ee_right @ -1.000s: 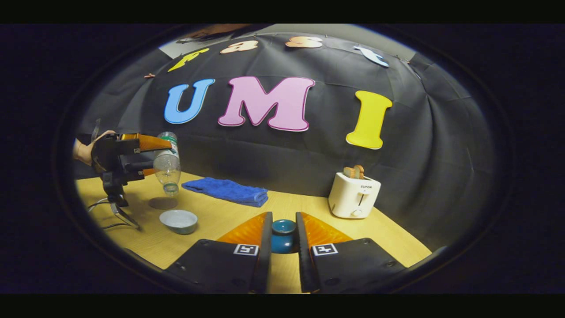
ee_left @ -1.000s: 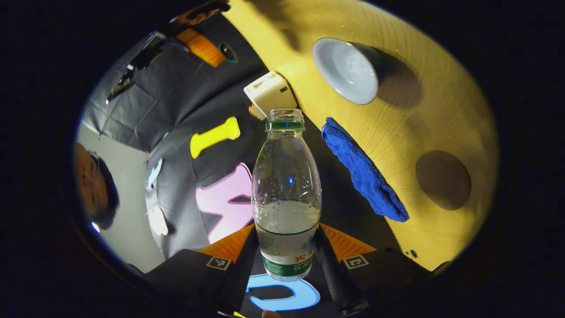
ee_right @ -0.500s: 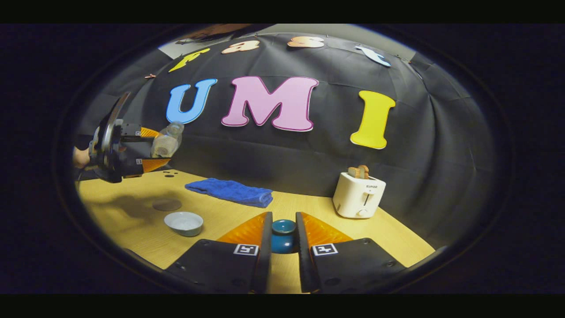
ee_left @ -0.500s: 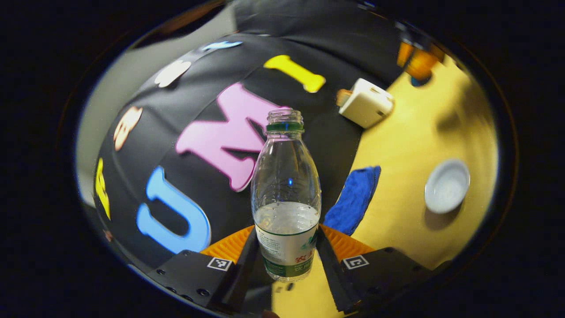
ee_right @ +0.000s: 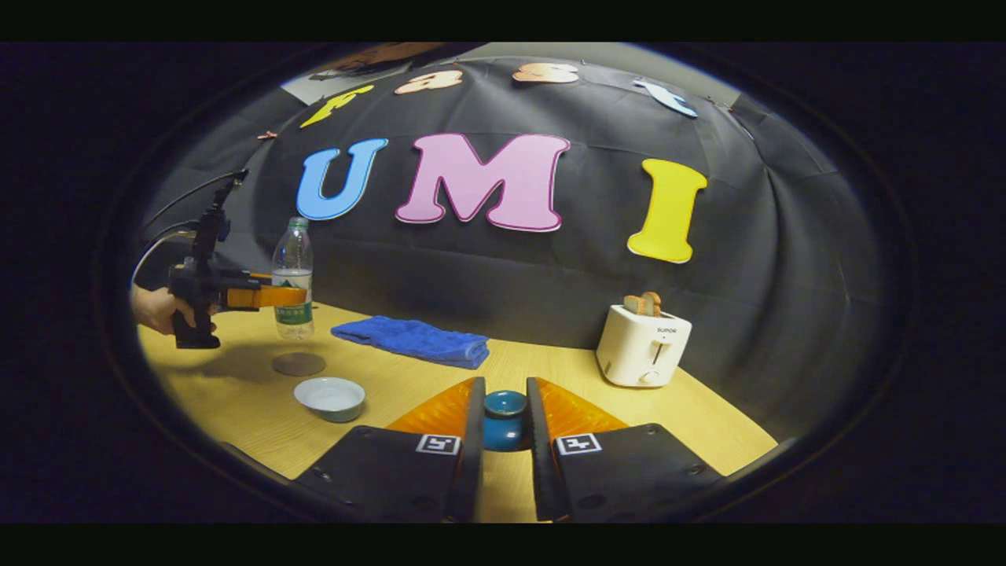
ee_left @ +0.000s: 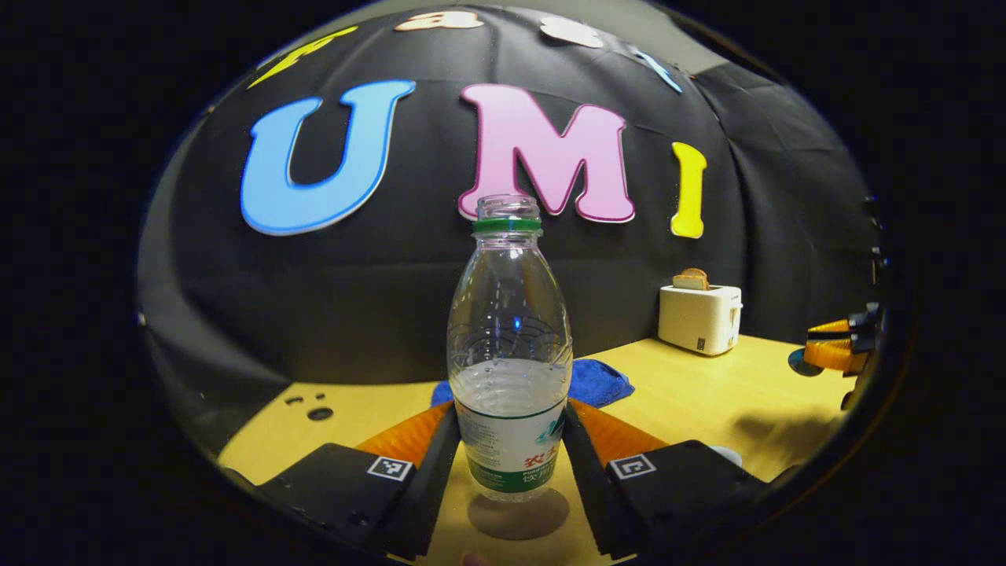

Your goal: Open the teacup lid with one hand, grasp the water bottle and pour water into the teacup with the other hand; after pouring, place the water bottle on the coaster and then close the teacup lid.

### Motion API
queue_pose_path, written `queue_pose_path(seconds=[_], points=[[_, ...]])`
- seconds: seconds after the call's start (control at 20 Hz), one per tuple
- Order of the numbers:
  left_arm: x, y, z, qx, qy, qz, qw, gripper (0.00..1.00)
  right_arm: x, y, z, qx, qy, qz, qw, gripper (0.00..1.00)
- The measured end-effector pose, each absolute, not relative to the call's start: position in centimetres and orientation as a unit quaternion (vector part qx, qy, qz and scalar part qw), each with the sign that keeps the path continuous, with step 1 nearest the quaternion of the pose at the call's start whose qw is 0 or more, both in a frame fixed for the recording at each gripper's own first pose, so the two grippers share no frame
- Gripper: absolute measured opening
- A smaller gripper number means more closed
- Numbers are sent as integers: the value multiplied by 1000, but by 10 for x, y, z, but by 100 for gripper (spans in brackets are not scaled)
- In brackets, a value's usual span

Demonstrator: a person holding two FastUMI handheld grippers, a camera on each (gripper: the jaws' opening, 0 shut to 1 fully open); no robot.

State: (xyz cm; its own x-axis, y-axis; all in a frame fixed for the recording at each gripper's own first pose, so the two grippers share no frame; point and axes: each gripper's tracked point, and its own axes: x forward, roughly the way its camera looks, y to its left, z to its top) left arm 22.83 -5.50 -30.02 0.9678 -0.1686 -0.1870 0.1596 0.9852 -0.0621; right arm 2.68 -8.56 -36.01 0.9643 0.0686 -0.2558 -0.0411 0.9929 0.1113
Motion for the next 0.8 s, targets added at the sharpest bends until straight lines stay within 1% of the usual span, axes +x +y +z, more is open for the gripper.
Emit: queue_pose_path(seconds=[0.2,0.35,0.45,0.5,0.55,0.65,0.7,0.75,0.8], points=[[229,-54,-329,-75,119,-73,987,76,27,-84,-360,53,132,28,989,30],[228,-45,-345,-79,131,-56,987,76,26,-83,-360,55,135,28,989,30],[228,-45,-348,-84,134,-56,986,77,27,-80,-360,56,135,29,989,30],[228,-47,-349,-87,134,-58,985,77,27,-78,-360,56,135,31,989,34],[229,-48,-350,-89,134,-59,985,77,26,-76,-360,57,136,32,989,29],[229,-50,-350,-88,133,-61,985,78,27,-72,-360,60,136,35,988,30],[230,-51,-351,-87,135,-62,985,78,28,-70,-359,61,135,35,988,25],[229,-51,-351,-86,136,-64,985,80,28,-67,-358,61,135,36,988,30],[229,-50,-353,-86,137,-61,985,81,29,-65,-357,61,134,37,988,30]])
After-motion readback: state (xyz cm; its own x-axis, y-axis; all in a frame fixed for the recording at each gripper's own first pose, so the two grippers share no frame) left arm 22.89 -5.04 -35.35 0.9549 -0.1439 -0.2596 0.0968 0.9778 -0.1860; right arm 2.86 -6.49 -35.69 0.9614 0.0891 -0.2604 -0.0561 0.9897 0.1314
